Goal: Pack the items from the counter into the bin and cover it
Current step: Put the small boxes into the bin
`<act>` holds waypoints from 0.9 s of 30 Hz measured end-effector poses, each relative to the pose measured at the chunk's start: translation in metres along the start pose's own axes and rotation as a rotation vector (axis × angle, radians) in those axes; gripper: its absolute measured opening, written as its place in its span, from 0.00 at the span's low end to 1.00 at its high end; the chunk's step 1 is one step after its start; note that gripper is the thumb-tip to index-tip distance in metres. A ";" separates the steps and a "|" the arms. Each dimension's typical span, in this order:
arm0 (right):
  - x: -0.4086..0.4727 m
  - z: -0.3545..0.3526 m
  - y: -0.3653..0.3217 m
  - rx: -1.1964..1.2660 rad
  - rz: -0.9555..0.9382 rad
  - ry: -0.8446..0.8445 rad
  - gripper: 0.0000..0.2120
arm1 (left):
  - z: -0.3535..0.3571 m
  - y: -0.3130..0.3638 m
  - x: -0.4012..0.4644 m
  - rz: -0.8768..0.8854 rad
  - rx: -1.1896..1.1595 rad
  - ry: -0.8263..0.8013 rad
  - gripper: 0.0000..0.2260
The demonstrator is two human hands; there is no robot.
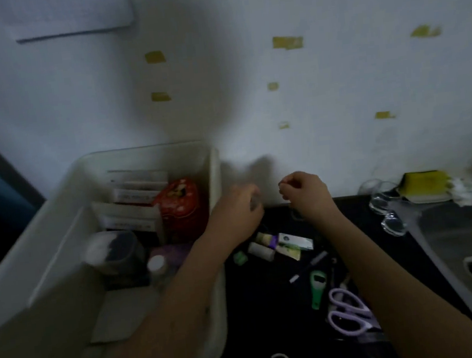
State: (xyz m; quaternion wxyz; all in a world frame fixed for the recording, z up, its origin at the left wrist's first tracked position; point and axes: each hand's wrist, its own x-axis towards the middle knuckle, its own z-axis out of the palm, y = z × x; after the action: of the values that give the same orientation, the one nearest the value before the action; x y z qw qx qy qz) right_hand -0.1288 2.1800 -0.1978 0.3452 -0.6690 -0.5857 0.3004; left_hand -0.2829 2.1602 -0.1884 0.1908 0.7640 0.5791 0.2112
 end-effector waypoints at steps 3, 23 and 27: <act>0.003 -0.033 0.046 -0.054 0.062 -0.042 0.10 | 0.041 0.032 0.011 -0.021 0.121 -0.108 0.14; 0.048 0.007 0.197 -0.442 0.050 -0.549 0.18 | 0.194 -0.022 0.060 -0.391 0.318 -0.398 0.18; 0.061 0.038 0.201 -0.538 0.011 -0.561 0.22 | 0.207 -0.032 0.077 -0.333 0.480 -0.469 0.17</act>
State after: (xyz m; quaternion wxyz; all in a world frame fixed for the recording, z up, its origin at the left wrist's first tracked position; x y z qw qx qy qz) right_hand -0.0351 2.2291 -0.3834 -0.0180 -0.6305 -0.7117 0.3090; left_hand -0.1776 2.2330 -0.3712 0.1655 0.7099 0.6690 -0.1450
